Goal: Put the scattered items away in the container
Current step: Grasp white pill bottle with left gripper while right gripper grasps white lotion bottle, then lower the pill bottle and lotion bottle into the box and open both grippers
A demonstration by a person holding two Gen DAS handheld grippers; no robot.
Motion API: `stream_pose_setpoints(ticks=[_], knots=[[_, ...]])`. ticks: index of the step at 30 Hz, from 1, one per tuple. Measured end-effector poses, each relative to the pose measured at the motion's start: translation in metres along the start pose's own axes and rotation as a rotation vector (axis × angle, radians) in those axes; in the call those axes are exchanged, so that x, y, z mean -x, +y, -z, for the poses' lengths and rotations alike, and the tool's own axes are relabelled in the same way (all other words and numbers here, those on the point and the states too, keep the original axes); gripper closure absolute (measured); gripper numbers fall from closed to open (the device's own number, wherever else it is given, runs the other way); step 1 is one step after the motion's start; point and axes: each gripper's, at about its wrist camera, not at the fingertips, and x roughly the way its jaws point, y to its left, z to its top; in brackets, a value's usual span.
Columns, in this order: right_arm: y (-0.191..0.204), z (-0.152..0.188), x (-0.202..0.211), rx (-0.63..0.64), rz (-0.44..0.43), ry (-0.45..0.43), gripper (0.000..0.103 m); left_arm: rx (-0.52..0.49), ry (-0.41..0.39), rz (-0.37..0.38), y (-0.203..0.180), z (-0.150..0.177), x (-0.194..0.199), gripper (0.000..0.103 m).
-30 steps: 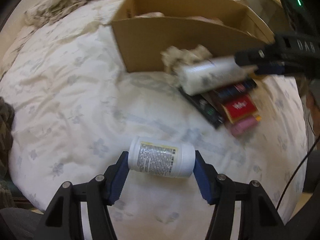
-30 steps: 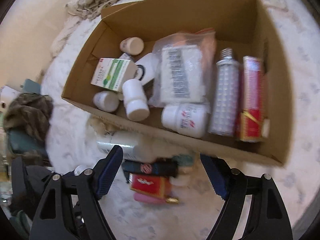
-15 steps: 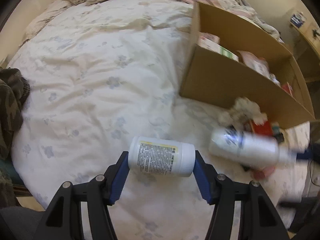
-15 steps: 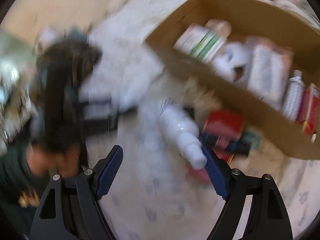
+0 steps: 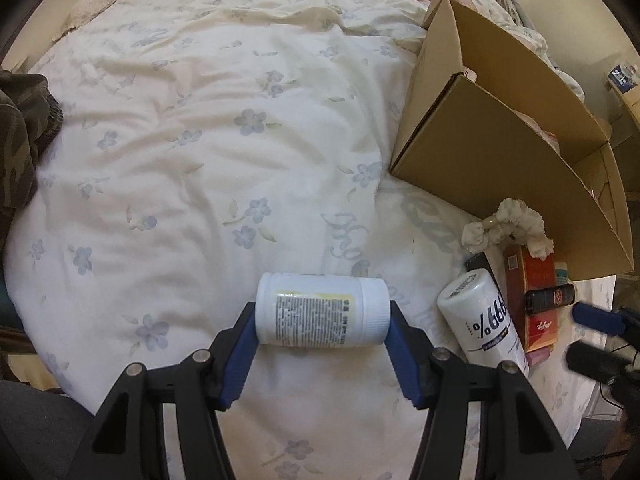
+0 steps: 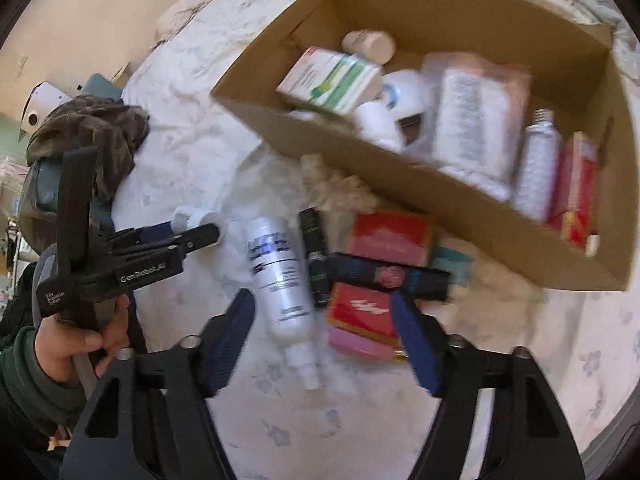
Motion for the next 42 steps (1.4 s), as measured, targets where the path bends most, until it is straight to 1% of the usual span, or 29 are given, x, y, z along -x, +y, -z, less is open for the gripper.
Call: stream_pose_setpoints(ticks=[1, 3, 5, 7, 9, 10, 11, 12, 14, 15, 18, 20, 21, 22, 24, 25, 27, 28, 31, 33, 36, 39, 42], knots=[[0.007, -0.001, -0.008, 0.011, -0.01, 0.021, 0.036, 0.002, -0.001, 0.0, 0.001, 0.0, 0.0, 0.042], [0.014, 0.006, -0.012, 0.054, 0.004, 0.043, 0.038, 0.008, -0.003, -0.003, 0.003, 0.0, 0.001, 0.043], [0.029, 0.005, -0.028, 0.117, 0.027, 0.065, 0.038, 0.018, -0.008, -0.008, 0.006, 0.0, 0.003, 0.043], [0.034, 0.004, -0.046, 0.132, 0.035, 0.092, 0.038, 0.024, -0.013, -0.011, 0.008, 0.001, 0.004, 0.043], [0.041, 0.004, -0.061, 0.165, 0.071, 0.097, 0.045, 0.036, -0.018, -0.012, 0.01, 0.001, 0.006, 0.043], [0.047, 0.005, -0.062, 0.211, 0.115, 0.069, 0.05, 0.045, -0.02, -0.012, 0.012, 0.002, 0.007, 0.043], [0.051, 0.005, -0.062, 0.236, 0.143, 0.06, 0.058, 0.051, -0.022, -0.009, 0.013, 0.002, 0.008, 0.043], [0.052, 0.004, -0.061, 0.242, 0.143, 0.062, 0.058, 0.057, -0.023, -0.008, 0.015, 0.003, 0.009, 0.043], [0.05, 0.006, -0.055, 0.227, 0.086, 0.066, 0.059, 0.073, -0.031, -0.005, 0.017, 0.002, 0.012, 0.043], [0.049, 0.006, -0.053, 0.228, 0.082, 0.066, 0.059, 0.08, -0.035, -0.002, 0.018, 0.002, 0.014, 0.043], [0.048, 0.01, -0.034, 0.222, 0.026, 0.04, 0.06, 0.096, -0.056, 0.016, 0.021, -0.005, 0.023, 0.043], [0.046, 0.01, -0.014, 0.203, -0.01, -0.013, 0.06, 0.126, -0.107, 0.023, 0.026, -0.017, 0.04, 0.043], [0.041, 0.008, 0.0, 0.172, -0.039, -0.056, 0.06, 0.124, -0.135, 0.031, 0.026, -0.026, 0.051, 0.043], [0.038, 0.006, 0.008, 0.149, -0.062, -0.08, 0.06, 0.113, -0.156, 0.036, 0.024, -0.034, 0.06, 0.043], [0.032, 0.002, 0.029, 0.119, -0.102, -0.137, 0.06, 0.068, -0.196, 0.027, 0.011, -0.064, 0.07, 0.043], [0.028, -0.001, 0.039, 0.11, -0.107, -0.162, 0.06, 0.048, -0.212, 0.022, 0.006, -0.065, 0.077, 0.043], [0.021, -0.009, 0.054, 0.083, -0.115, -0.217, 0.06, -0.017, -0.262, 0.004, -0.012, -0.083, 0.091, 0.043], [0.017, -0.012, 0.062, 0.064, -0.123, -0.253, 0.06, -0.036, -0.272, 0.003, -0.01, -0.093, 0.09, 0.043], [0.005, -0.024, 0.082, 0.018, -0.133, -0.334, 0.06, -0.103, -0.307, 0.001, -0.036, -0.111, 0.103, 0.043], [-0.008, -0.033, 0.093, -0.028, -0.15, -0.377, 0.06, -0.126, -0.313, 0.002, -0.049, -0.125, 0.097, 0.043], [-0.025, -0.04, 0.11, -0.093, -0.156, -0.445, 0.06, -0.153, -0.292, 0.01, -0.07, -0.134, 0.088, 0.043], [-0.051, -0.044, 0.132, -0.208, -0.108, -0.55, 0.06, -0.192, -0.287, 0.007, -0.092, -0.135, 0.08, 0.043], [-0.073, -0.044, 0.149, -0.3, -0.067, -0.614, 0.06, -0.24, -0.268, 0.0, -0.115, -0.138, 0.065, 0.043]])
